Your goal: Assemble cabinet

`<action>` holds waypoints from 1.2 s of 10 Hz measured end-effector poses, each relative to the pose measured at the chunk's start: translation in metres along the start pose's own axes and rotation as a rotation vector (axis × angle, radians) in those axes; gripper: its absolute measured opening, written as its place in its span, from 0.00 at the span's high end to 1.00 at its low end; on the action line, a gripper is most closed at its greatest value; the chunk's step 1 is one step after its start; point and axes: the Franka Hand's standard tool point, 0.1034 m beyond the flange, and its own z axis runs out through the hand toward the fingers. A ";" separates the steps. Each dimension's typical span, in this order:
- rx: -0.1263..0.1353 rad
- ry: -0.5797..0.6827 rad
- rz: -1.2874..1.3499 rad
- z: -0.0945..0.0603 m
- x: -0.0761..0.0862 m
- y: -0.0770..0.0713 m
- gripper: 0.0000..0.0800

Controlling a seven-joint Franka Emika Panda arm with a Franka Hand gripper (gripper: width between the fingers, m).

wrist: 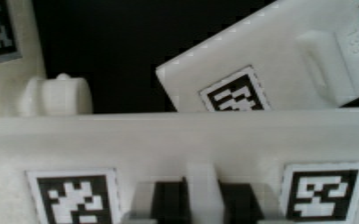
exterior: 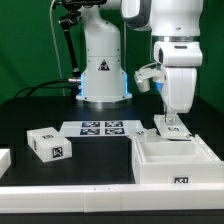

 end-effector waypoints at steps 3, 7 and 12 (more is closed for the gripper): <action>-0.003 0.001 0.001 -0.001 0.001 0.003 0.91; 0.003 0.001 0.001 0.002 0.001 0.001 0.91; -0.001 0.001 -0.007 -0.001 0.006 0.005 0.91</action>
Offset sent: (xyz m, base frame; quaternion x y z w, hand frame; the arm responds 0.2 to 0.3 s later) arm 0.0074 0.0076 -0.0017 0.0043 -0.0002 0.0090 1.0000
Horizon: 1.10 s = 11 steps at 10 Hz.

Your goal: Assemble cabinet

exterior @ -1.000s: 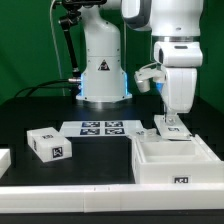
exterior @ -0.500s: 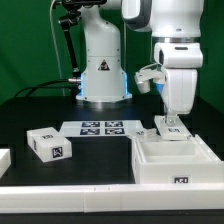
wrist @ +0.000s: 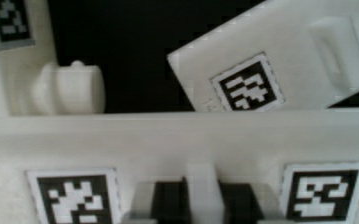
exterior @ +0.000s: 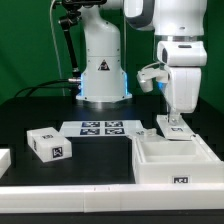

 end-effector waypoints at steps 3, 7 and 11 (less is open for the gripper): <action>-0.001 0.000 0.004 0.000 -0.002 0.001 0.91; -0.001 0.001 0.009 0.001 0.000 0.012 0.91; -0.012 0.012 -0.015 0.003 -0.001 0.015 0.91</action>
Offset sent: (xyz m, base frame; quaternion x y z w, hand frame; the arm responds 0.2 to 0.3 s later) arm 0.0128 -0.0016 0.0028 0.0037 -0.0053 0.0027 1.0000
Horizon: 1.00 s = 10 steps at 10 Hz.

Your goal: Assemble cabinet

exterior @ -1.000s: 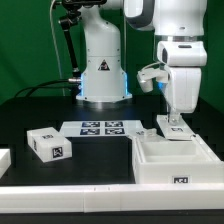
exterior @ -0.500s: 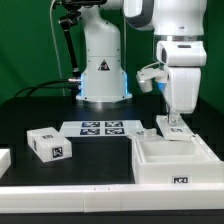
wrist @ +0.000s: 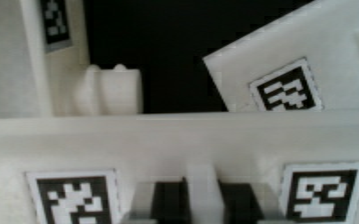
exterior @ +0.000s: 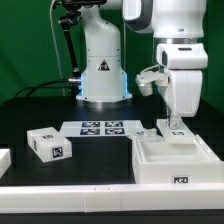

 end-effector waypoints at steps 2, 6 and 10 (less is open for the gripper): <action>0.000 0.000 0.000 0.000 0.000 0.000 0.91; -0.002 -0.003 0.006 -0.001 0.001 0.031 0.91; -0.021 0.007 0.010 0.000 -0.001 0.054 0.91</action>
Offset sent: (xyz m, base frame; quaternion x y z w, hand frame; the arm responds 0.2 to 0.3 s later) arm 0.0195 0.0026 0.0012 0.0268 0.0031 -0.0147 0.9995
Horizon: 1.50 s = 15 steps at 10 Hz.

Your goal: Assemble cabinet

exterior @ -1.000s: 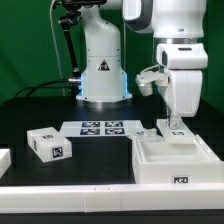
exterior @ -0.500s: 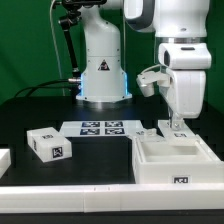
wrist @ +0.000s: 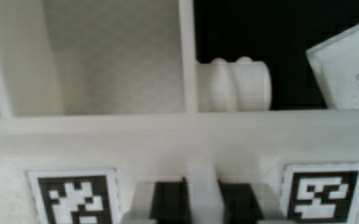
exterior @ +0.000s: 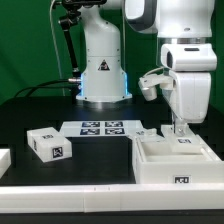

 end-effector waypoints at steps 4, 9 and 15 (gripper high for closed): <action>-0.027 0.012 0.010 -0.001 -0.001 0.034 0.91; -0.017 0.008 0.015 0.001 -0.003 0.053 0.91; -0.004 -0.002 0.003 -0.002 0.000 0.051 0.69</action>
Offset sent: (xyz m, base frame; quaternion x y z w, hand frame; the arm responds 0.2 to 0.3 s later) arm 0.0317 -0.0004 0.0002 -0.0003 0.0066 -0.0193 0.9998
